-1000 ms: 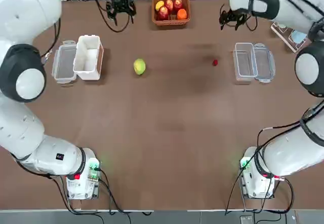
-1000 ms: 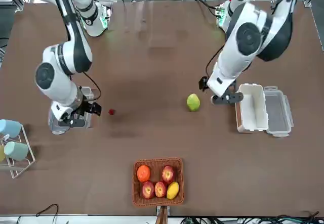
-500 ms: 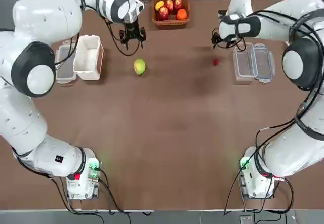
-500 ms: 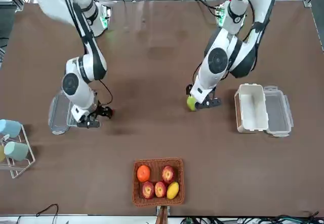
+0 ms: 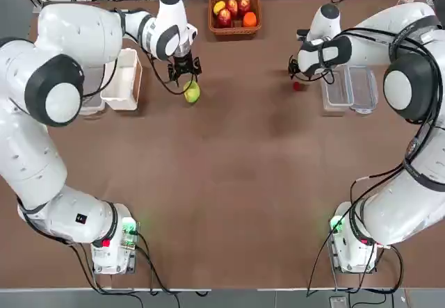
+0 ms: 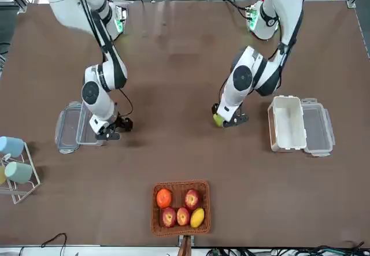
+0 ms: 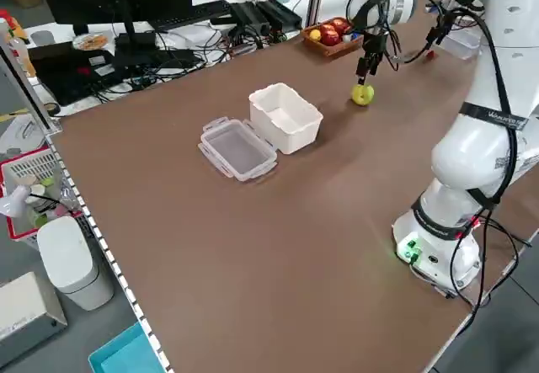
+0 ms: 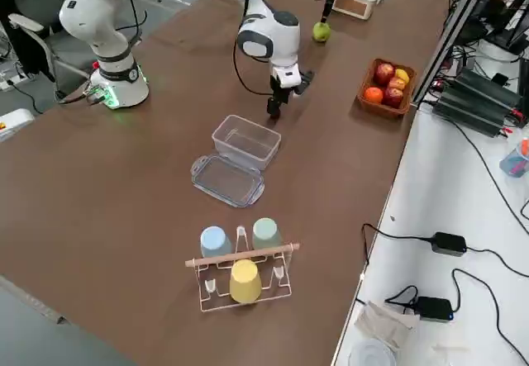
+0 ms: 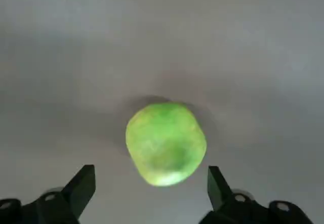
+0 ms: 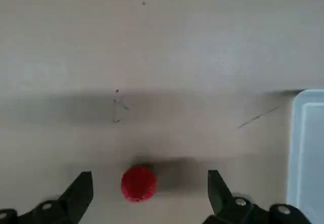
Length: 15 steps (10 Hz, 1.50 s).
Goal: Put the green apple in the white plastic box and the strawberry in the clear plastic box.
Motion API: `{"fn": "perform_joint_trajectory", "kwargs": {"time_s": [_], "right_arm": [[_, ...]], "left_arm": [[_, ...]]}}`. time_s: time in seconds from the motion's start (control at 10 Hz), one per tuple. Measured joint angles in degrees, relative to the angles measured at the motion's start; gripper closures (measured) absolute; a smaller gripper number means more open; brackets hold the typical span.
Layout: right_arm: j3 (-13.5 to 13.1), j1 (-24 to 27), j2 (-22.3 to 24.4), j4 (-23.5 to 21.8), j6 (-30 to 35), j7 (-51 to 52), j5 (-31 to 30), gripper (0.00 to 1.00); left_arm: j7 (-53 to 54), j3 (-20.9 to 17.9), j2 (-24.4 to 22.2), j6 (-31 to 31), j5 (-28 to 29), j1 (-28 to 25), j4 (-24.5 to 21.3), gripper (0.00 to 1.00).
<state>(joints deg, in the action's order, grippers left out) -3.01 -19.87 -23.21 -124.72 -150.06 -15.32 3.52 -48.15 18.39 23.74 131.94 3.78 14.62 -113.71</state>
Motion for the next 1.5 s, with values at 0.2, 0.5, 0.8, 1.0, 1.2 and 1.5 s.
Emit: {"fn": "perform_joint_trajectory", "kwargs": {"time_s": [0.2, 0.5, 0.8, 1.0, 1.2, 1.5], "right_arm": [[0.01, -1.62, 0.01, -0.48, -0.46, -1.16, 0.07, 0.00], [-0.26, -2.15, 0.00, -2.97, -4.47, -1.55, 0.14, 0.00], [-0.37, -2.24, 0.00, -3.90, -5.55, -1.55, 0.15, 0.00], [-0.37, -2.31, -0.10, -4.45, -6.29, -1.55, 0.15, 0.00], [-0.37, -2.32, -0.55, -4.92, -7.21, -1.55, 0.15, 0.00], [-0.37, -2.32, -1.35, -4.92, -7.80, -1.54, 0.15, 0.04]], "left_arm": [[-4.07, -0.04, 1.35, 2.41, 0.00, -0.37, -0.01, 0.02], [-9.43, 0.04, 4.01, 3.99, 0.00, 0.02, -0.04, 0.02], [-13.09, 0.10, 5.60, 4.05, 0.00, 0.49, -0.04, 0.02], [-14.72, 0.10, 6.37, 4.14, 0.00, 0.48, -0.03, 0.04], [-15.13, 0.08, 6.53, 4.32, 0.00, 0.30, 0.08, 0.15], [-15.14, 0.03, 5.23, 1.84, 0.00, -0.59, 2.13, 0.21]]}}
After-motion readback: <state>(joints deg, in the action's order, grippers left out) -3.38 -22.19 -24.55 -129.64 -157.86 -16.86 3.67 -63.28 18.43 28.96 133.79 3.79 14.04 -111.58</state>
